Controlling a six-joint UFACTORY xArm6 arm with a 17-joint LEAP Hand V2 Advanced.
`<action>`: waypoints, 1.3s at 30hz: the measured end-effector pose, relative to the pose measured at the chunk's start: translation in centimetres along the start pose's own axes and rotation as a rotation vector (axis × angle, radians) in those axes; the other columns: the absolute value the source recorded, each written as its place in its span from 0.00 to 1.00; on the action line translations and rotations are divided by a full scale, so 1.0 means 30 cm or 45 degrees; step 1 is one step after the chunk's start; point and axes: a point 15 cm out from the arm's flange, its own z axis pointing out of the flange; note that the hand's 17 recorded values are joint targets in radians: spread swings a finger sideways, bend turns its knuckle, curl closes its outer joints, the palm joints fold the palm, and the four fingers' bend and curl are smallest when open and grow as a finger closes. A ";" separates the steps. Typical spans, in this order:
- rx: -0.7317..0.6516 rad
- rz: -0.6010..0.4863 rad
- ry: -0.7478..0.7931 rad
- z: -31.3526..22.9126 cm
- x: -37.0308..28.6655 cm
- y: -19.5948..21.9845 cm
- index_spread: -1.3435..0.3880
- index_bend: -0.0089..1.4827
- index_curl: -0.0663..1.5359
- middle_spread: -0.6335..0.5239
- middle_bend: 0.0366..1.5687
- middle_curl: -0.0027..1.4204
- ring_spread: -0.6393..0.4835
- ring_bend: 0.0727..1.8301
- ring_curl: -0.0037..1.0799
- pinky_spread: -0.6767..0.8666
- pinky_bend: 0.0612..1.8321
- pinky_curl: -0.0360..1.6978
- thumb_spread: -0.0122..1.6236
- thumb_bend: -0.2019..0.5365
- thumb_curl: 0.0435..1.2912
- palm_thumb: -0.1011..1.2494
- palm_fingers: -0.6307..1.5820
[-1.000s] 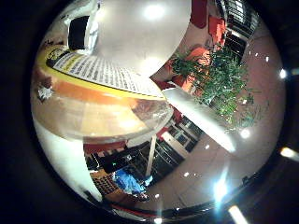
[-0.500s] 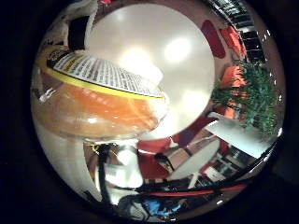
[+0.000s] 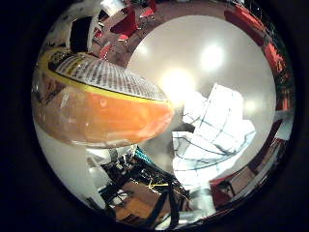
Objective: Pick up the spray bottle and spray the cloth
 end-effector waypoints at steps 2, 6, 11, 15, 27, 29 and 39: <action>0.022 0.017 -0.031 0.027 0.029 0.015 0.66 0.79 0.51 0.47 0.88 0.45 0.41 0.78 0.61 0.32 0.55 0.81 0.61 0.26 0.58 0.84 0.81; 0.025 0.025 -0.056 0.066 0.079 0.047 0.66 0.79 0.51 0.47 0.88 0.45 0.42 0.78 0.61 0.32 0.54 0.81 0.60 0.25 0.58 0.84 0.81; 0.024 0.024 -0.115 0.118 0.128 0.086 0.66 0.79 0.51 0.47 0.88 0.45 0.42 0.78 0.60 0.32 0.54 0.81 0.60 0.25 0.59 0.84 0.81; 0.011 0.013 -0.114 0.144 0.166 0.096 0.66 0.79 0.51 0.47 0.88 0.45 0.42 0.78 0.60 0.32 0.54 0.81 0.60 0.25 0.59 0.84 0.81; -0.032 0.052 -0.097 0.188 0.242 0.121 0.67 0.77 0.51 0.47 0.87 0.45 0.41 0.76 0.59 0.31 0.54 0.77 0.60 0.23 0.57 0.77 0.81; -0.046 0.042 -0.097 0.192 0.245 0.129 0.66 0.72 0.50 0.47 0.85 0.44 0.41 0.75 0.58 0.29 0.53 0.73 0.58 0.23 0.56 0.74 0.80; -0.098 -0.013 -0.079 0.190 0.238 0.162 0.60 0.31 0.48 0.43 0.67 0.41 0.35 0.67 0.53 0.18 0.54 0.56 0.47 0.24 0.54 0.72 0.59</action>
